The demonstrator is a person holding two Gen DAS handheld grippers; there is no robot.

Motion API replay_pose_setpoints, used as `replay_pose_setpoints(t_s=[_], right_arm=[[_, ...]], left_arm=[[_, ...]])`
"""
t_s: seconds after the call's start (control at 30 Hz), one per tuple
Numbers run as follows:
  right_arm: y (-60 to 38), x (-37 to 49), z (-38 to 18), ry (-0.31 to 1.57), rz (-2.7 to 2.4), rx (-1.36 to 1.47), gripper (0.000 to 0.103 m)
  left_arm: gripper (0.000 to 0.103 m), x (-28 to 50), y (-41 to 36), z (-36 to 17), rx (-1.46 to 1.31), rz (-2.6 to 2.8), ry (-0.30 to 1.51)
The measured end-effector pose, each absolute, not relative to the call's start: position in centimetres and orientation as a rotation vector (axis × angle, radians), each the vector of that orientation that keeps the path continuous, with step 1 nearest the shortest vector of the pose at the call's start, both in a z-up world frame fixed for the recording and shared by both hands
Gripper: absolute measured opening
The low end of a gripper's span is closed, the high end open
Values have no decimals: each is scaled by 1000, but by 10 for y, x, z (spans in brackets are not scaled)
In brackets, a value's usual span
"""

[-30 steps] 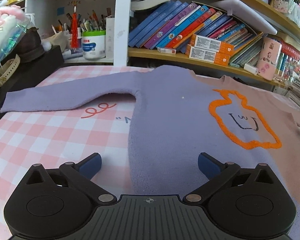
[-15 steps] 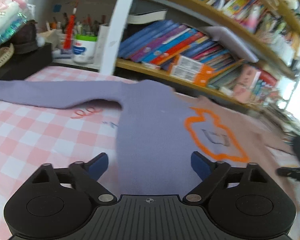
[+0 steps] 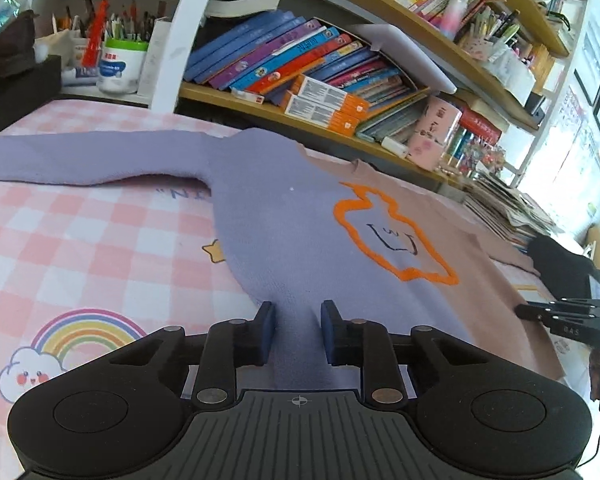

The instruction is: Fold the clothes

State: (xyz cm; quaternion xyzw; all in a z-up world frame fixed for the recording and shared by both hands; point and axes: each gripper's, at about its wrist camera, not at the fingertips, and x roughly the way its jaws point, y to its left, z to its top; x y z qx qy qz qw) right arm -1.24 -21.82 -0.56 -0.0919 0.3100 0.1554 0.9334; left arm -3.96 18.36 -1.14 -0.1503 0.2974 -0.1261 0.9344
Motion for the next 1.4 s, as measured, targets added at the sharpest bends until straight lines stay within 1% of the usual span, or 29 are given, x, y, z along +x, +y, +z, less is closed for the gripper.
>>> replay_pose_setpoints(t_s=[0.3,0.73,0.87,1.07,1.1,1.17,1.3,1.4], right_arm=[[-205,-19,-8,617,314,-207,11],[-207,-23,-10,593,305,-207,13],[-208,-24,-11,581,295,-201,14],[-209,-24,-11,578,267,-200,16],[-210,-24,-11,577,262,-200,17],[-210,-24,-11,576,253,-199,29],[-212,-24,-11,576,234,-196,34],[-214,-23,-12,583,220,-184,39]], left_arm=[[16,-37,193,-14,-324,-220,613],[17,-39,189,-12,-307,-214,616],[17,-38,180,-10,-251,-193,618],[21,-39,174,-8,-204,-170,620],[21,-39,174,-8,-201,-169,620],[21,-39,173,-8,-194,-167,620],[21,-39,170,-7,-173,-161,621],[21,-40,170,-7,-175,-162,621]])
